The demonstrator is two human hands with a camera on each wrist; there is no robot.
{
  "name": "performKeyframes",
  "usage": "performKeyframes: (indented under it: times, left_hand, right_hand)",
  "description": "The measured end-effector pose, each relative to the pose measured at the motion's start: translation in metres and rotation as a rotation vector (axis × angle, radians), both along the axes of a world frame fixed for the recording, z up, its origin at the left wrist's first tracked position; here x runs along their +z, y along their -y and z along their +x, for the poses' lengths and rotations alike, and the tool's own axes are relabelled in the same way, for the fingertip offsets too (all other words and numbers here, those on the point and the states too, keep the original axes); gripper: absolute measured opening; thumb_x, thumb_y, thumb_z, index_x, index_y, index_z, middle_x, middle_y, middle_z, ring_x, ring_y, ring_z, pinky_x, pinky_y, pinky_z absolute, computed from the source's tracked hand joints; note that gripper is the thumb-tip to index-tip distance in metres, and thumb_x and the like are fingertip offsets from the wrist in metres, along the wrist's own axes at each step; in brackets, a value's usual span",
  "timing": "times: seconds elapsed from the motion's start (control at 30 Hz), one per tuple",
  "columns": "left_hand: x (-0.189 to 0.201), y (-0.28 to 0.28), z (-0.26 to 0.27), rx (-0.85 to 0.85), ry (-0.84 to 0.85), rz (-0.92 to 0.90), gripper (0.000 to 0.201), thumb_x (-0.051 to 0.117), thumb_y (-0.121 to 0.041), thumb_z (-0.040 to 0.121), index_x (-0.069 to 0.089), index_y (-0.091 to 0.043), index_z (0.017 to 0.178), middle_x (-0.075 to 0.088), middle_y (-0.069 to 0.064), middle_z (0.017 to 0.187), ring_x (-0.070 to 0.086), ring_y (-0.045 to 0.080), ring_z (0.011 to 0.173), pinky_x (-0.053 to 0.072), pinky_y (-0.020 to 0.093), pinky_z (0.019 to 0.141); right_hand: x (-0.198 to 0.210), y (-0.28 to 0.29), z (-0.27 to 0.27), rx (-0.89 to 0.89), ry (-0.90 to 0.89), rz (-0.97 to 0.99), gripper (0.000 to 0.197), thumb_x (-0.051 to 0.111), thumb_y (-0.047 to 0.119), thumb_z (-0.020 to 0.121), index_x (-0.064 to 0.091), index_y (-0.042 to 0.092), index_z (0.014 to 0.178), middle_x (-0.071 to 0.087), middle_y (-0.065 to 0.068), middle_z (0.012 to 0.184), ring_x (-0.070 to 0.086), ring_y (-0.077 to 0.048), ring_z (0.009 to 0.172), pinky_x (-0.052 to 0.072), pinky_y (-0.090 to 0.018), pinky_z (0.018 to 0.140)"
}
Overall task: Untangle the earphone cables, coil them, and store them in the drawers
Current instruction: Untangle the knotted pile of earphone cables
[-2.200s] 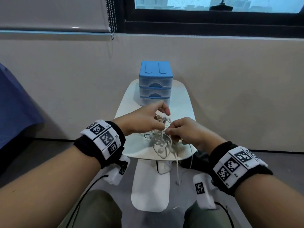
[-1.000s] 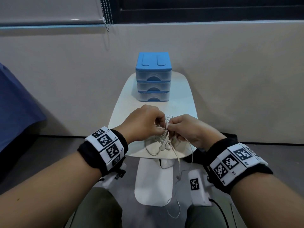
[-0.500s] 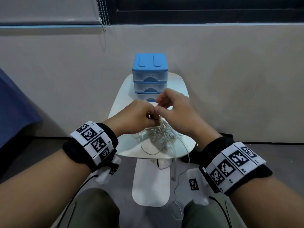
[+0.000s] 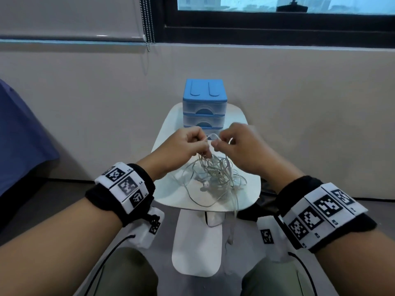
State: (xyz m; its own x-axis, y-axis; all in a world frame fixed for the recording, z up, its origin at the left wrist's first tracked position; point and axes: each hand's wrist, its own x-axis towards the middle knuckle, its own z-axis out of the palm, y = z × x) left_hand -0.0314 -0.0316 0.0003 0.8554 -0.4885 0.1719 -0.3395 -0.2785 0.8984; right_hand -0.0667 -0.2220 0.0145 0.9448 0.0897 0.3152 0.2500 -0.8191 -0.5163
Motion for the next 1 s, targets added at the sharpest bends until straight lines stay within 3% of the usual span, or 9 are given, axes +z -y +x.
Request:
performKeyframes:
  times: [0.17, 0.33, 0.4, 0.47, 0.57, 0.67, 0.77, 0.87, 1.0]
  left_hand:
    - [0.007, 0.013, -0.008, -0.143, 0.026, 0.072, 0.022, 0.075, -0.013, 0.092, 0.064, -0.030, 0.100, 0.061, 0.006, 0.089, 0.058, 0.011, 0.081, 0.050, 0.027, 0.079]
    - [0.017, 0.013, -0.006, -0.028, 0.037, 0.137, 0.017, 0.075, -0.039, 0.092, 0.073, -0.022, 0.094, 0.069, -0.008, 0.085, 0.061, 0.008, 0.085, 0.053, 0.038, 0.088]
    - [0.018, 0.012, -0.007, -0.046, 0.077, 0.157, 0.014, 0.074, -0.037, 0.094, 0.075, -0.024, 0.090, 0.070, -0.018, 0.082, 0.061, 0.000, 0.080, 0.051, 0.027, 0.081]
    - [0.019, 0.014, -0.009, -0.068, 0.149, 0.170, 0.007, 0.074, -0.034, 0.094, 0.074, -0.030, 0.088, 0.073, -0.008, 0.090, 0.065, 0.010, 0.084, 0.051, 0.030, 0.082]
    - [0.021, 0.016, -0.011, -0.017, 0.198, 0.208, 0.027, 0.072, -0.024, 0.095, 0.067, -0.034, 0.070, 0.067, -0.007, 0.075, 0.059, 0.007, 0.070, 0.047, 0.027, 0.071]
    - [0.023, 0.016, -0.010, 0.038, 0.158, 0.119, 0.030, 0.066, -0.012, 0.097, 0.068, -0.027, 0.072, 0.069, -0.006, 0.070, 0.061, 0.006, 0.069, 0.046, 0.027, 0.072]
    - [0.030, 0.013, -0.009, 0.077, 0.175, -0.022, 0.018, 0.063, -0.010, 0.099, 0.074, -0.012, 0.086, 0.071, -0.005, 0.072, 0.061, 0.006, 0.069, 0.048, 0.023, 0.062]
    - [0.039, 0.013, -0.009, 0.073, 0.184, -0.198, 0.018, 0.059, -0.011, 0.103, 0.074, -0.002, 0.098, 0.071, 0.004, 0.079, 0.057, 0.008, 0.062, 0.047, 0.017, 0.059]
    - [0.040, 0.011, -0.010, 0.045, 0.178, -0.281, 0.016, 0.060, -0.013, 0.103, 0.073, -0.005, 0.109, 0.064, 0.006, 0.079, 0.046, 0.012, 0.057, 0.042, 0.019, 0.055]
  right_hand:
    - [0.035, -0.017, -0.003, 0.055, 0.154, -0.107, 0.023, 0.069, 0.024, 0.090, 0.061, 0.017, 0.069, 0.059, -0.003, 0.071, 0.051, -0.021, 0.066, 0.036, -0.033, 0.055]
    - [0.043, -0.021, -0.008, 0.091, 0.361, -0.132, 0.013, 0.066, 0.001, 0.074, 0.068, 0.010, 0.084, 0.061, -0.002, 0.084, 0.057, -0.026, 0.071, 0.042, -0.034, 0.059]
    - [0.041, -0.022, -0.009, 0.099, 0.444, -0.088, 0.017, 0.063, -0.002, 0.073, 0.068, 0.009, 0.085, 0.061, -0.004, 0.084, 0.056, -0.027, 0.068, 0.046, -0.037, 0.059]
    - [0.037, -0.022, -0.008, 0.100, 0.469, 0.005, 0.017, 0.062, -0.003, 0.075, 0.069, 0.008, 0.086, 0.061, -0.004, 0.083, 0.057, -0.025, 0.068, 0.049, -0.040, 0.061]
    - [0.032, -0.023, -0.007, 0.105, 0.465, 0.075, 0.017, 0.064, -0.001, 0.078, 0.070, 0.010, 0.090, 0.061, -0.002, 0.086, 0.058, -0.020, 0.071, 0.051, -0.039, 0.066]
    - [0.029, -0.022, -0.011, 0.099, 0.466, 0.140, 0.021, 0.070, 0.007, 0.081, 0.068, 0.014, 0.101, 0.061, 0.002, 0.094, 0.059, -0.011, 0.073, 0.052, -0.028, 0.067]
    - [0.023, -0.014, -0.013, -0.042, 0.310, 0.285, 0.025, 0.077, 0.021, 0.084, 0.066, 0.021, 0.106, 0.064, 0.003, 0.092, 0.061, -0.012, 0.070, 0.046, -0.017, 0.063]
    - [0.014, -0.010, -0.014, -0.034, -0.089, 0.214, 0.005, 0.074, 0.031, 0.091, 0.072, 0.027, 0.091, 0.062, 0.005, 0.077, 0.055, -0.013, 0.066, 0.041, -0.023, 0.060]
    - [0.009, -0.009, -0.012, -0.044, -0.232, 0.279, 0.031, 0.061, 0.031, 0.101, 0.076, 0.017, 0.079, 0.060, 0.003, 0.060, 0.051, -0.015, 0.054, 0.041, -0.026, 0.054]
